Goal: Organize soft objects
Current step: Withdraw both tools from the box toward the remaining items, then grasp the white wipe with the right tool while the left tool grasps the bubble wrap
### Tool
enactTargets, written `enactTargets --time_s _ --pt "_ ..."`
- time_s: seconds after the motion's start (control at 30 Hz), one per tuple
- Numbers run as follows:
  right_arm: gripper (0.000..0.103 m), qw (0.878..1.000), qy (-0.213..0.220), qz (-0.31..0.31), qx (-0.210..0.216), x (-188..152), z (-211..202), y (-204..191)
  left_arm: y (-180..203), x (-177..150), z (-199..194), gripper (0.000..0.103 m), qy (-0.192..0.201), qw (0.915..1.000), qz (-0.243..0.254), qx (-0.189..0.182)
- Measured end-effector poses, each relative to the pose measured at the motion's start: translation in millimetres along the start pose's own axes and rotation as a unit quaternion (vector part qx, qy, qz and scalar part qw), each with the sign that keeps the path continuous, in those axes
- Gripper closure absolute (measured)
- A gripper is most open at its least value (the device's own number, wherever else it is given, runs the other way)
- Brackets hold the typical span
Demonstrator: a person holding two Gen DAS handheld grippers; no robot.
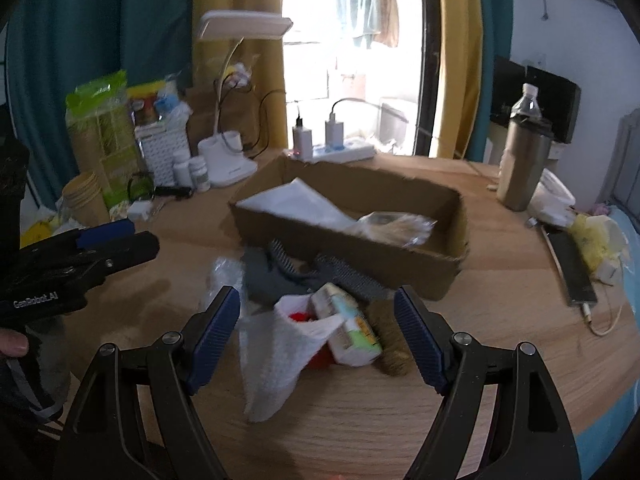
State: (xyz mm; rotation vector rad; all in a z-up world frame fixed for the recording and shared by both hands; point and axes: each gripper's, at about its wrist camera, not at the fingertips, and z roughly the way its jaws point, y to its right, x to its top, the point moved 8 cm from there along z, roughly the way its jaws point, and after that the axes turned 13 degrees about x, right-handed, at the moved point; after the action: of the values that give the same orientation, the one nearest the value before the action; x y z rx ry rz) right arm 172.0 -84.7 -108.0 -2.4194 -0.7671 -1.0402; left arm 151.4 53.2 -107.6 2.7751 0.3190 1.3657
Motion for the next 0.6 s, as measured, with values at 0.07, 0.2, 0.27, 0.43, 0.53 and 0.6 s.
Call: enactTargets --time_s 0.07,0.2,0.27,0.43,0.53,0.6 --pt "0.021 1.0 -0.006 0.001 0.005 -4 5 -2 -2 -5 3 0.028 -0.005 1.0 0.0 0.002" --pt "0.021 1.0 -0.014 -0.002 0.021 -12 15 -9 -8 -15 9 0.028 -0.018 0.9998 -0.006 0.01" --pt "0.021 0.999 -0.014 -0.008 0.029 -13 18 -14 -11 -18 12 0.028 -0.024 0.9996 -0.008 0.013" --pt "0.021 0.998 -0.032 -0.028 0.052 -19 35 -28 -17 -23 14 0.028 -0.033 0.9991 -0.011 0.024" --pt "0.023 0.996 -0.053 -0.03 0.059 -28 50 -31 -20 -26 15 0.028 -0.038 0.9988 -0.013 0.028" --pt "0.028 0.996 -0.062 -0.029 0.063 -33 58 -31 -20 -26 16 0.028 -0.04 0.9987 -0.011 0.031"
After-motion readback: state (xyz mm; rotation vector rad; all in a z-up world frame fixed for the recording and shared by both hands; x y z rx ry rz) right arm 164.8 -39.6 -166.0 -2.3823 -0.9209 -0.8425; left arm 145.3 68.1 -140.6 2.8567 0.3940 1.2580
